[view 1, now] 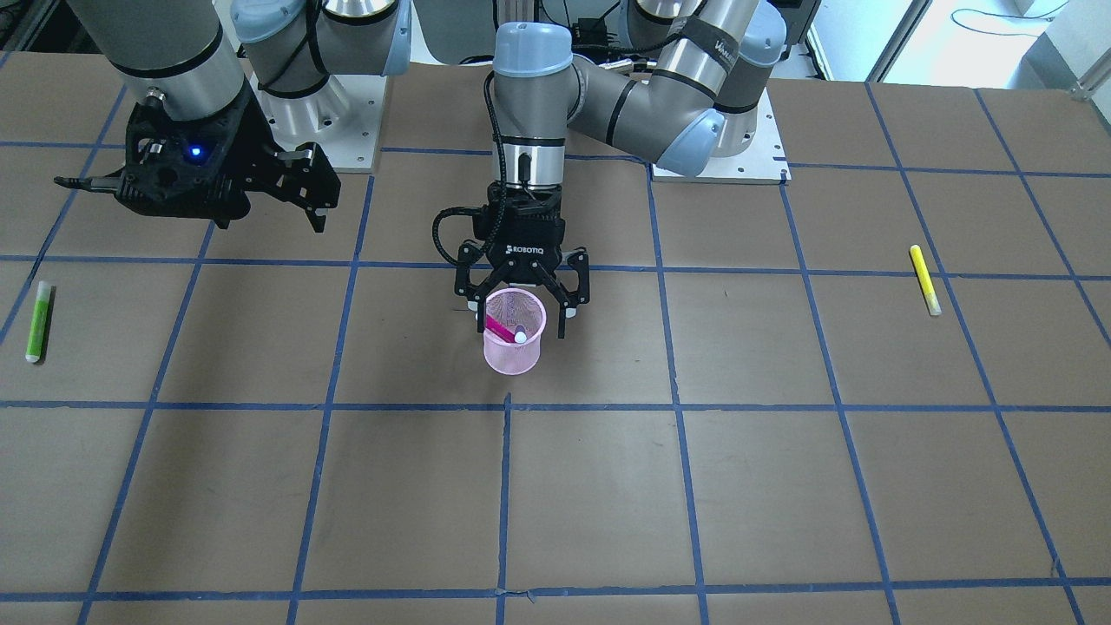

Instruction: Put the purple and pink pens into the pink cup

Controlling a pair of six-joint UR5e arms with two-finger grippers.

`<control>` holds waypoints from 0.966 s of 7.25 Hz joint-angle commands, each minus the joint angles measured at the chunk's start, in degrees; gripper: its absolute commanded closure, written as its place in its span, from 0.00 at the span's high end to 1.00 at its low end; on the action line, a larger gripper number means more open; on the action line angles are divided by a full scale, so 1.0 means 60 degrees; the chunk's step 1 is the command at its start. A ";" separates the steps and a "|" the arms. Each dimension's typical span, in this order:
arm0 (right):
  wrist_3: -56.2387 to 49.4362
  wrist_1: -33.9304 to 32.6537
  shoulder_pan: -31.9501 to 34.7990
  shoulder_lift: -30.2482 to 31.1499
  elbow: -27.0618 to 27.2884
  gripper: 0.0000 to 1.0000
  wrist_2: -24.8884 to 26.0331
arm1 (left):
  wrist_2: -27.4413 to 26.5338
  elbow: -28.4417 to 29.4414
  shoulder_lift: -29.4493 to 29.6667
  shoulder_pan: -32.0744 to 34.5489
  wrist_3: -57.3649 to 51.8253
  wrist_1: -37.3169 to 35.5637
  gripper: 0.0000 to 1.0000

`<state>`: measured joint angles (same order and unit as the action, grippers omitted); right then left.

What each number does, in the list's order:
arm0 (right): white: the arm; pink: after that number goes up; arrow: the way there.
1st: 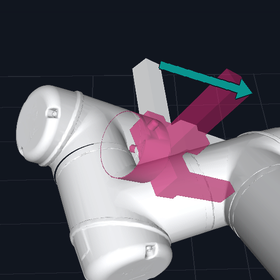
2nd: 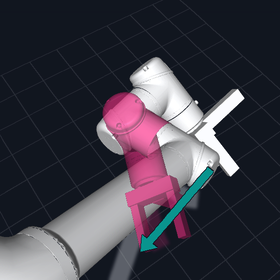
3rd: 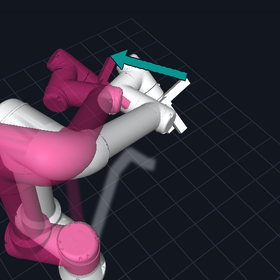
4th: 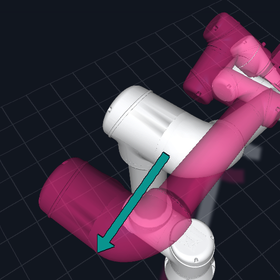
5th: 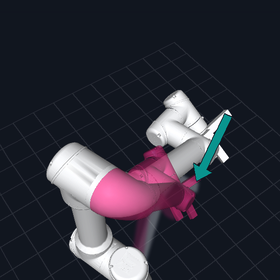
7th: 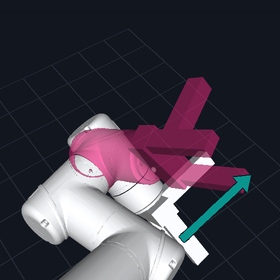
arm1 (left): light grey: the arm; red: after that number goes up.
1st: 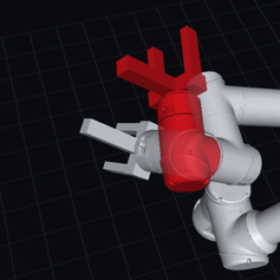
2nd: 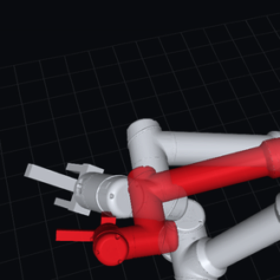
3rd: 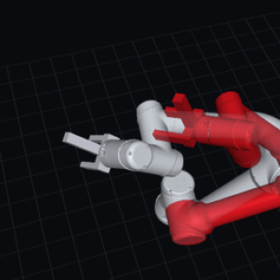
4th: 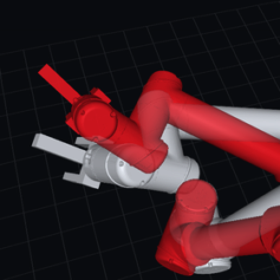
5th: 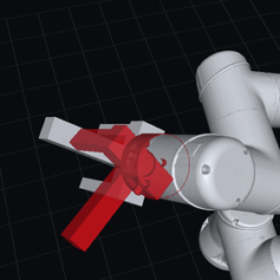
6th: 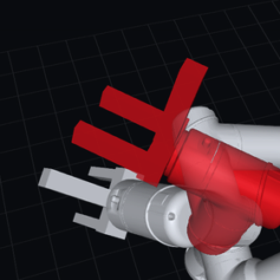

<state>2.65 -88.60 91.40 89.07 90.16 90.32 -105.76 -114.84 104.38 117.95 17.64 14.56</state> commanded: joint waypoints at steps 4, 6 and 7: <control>0.0043 0.0014 -0.0100 -0.0006 0.0002 1.00 0.0019 | 0.2094 0.5062 -0.0871 -0.3480 -0.0903 1.0544 1.00; 0.0042 0.0015 -0.0071 0.0052 0.0002 1.00 -0.0024 | 0.3074 0.5048 -0.1106 -0.5016 -0.1644 1.1571 1.00; -0.0030 0.0030 -0.0071 0.0067 0.0002 1.00 -0.0024 | 0.3284 0.5179 -0.1339 -0.5242 -0.2158 1.2447 1.00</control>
<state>2.80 -88.51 90.94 89.35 90.17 90.24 -88.70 -84.54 97.73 89.83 8.27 83.50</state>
